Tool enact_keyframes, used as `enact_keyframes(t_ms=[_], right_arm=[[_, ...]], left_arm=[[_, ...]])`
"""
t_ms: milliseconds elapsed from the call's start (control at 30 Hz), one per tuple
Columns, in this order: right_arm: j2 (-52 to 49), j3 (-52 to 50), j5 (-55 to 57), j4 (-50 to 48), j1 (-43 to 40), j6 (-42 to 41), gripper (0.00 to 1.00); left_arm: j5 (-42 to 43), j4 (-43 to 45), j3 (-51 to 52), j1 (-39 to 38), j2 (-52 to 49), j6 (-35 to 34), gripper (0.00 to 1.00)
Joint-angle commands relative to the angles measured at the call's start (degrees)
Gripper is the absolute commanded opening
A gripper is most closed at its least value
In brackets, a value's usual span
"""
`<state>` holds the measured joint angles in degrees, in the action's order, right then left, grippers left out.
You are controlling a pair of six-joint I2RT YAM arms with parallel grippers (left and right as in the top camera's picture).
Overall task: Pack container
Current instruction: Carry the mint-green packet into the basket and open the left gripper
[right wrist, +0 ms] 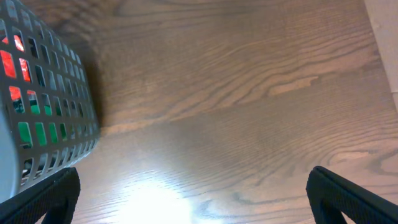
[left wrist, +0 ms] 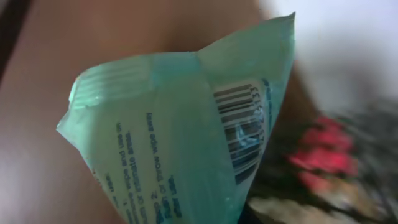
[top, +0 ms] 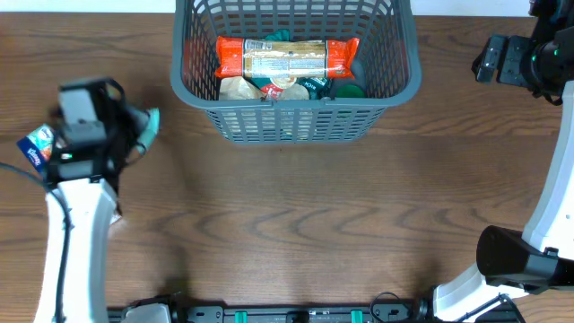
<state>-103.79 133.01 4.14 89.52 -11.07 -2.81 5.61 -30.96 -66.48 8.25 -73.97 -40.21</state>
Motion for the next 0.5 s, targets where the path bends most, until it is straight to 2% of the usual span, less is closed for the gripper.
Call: enact_keyframes(t_ms=[0,133,300,467], right_arm=[[-0.4,0.0,0.3,0.1,-0.5,0.3,0.99],[-0.4,0.0,0.3,-0.1,-0.5,0.3,0.99],[-0.4,0.0,0.3,-0.4,-0.5,0.3,0.99],[-0.4,0.0,0.3,-0.5,-0.5,0.3,0.99]], left_arm=[[7.9,-1.7,-9.7,0.2,1.1,22.9,0.06],[8.2,-6.4,-21.1,0.0,-0.6,29.2,0.05],[8.3,-10.4,-34.2,-4.6,-6.4,42.1,0.06],[7.6,-10.7,-43.7,-13.3,-15.0,67.2,0.06]])
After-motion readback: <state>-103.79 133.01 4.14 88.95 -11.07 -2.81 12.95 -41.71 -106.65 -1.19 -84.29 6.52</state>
